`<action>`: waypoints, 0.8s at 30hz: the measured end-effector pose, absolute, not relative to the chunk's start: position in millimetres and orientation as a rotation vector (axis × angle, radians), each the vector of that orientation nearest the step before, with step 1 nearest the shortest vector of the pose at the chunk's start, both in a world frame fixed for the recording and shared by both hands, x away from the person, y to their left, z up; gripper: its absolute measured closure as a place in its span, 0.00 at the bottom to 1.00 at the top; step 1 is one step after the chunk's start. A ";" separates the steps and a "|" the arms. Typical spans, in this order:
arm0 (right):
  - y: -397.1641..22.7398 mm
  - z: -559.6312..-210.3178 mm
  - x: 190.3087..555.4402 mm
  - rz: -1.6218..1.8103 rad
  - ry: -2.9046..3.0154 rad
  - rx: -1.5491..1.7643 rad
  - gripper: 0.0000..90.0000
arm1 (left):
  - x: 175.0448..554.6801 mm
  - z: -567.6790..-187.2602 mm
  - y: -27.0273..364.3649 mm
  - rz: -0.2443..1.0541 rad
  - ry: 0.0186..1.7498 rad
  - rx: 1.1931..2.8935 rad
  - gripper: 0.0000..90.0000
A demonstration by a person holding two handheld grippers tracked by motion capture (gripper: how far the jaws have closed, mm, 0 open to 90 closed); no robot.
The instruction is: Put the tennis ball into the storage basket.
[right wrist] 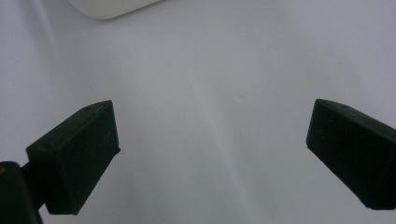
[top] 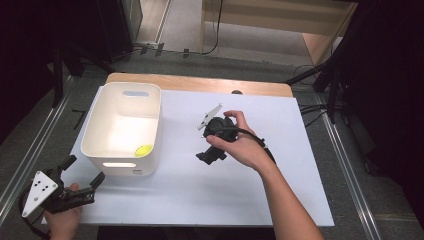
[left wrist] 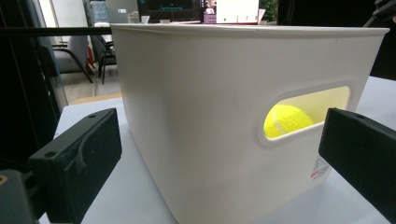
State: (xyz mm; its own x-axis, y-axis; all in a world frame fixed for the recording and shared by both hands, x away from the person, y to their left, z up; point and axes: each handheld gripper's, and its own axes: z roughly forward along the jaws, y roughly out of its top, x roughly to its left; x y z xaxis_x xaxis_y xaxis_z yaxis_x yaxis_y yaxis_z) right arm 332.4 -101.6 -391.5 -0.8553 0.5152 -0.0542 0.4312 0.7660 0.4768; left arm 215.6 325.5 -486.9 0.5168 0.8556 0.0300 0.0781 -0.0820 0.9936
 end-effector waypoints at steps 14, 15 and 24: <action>-142.4 -406.1 318.3 0.773 2.703 0.793 0.01 | 215.2 -486.8 325.7 0.793 0.838 1.532 0.00; -145.7 -407.0 316.7 0.770 2.698 0.806 0.01 | 215.1 -486.8 325.7 0.793 0.837 1.534 0.00; -177.9 -412.1 307.1 0.795 2.644 0.869 0.01 | 215.2 -486.8 324.8 0.793 0.839 1.536 0.00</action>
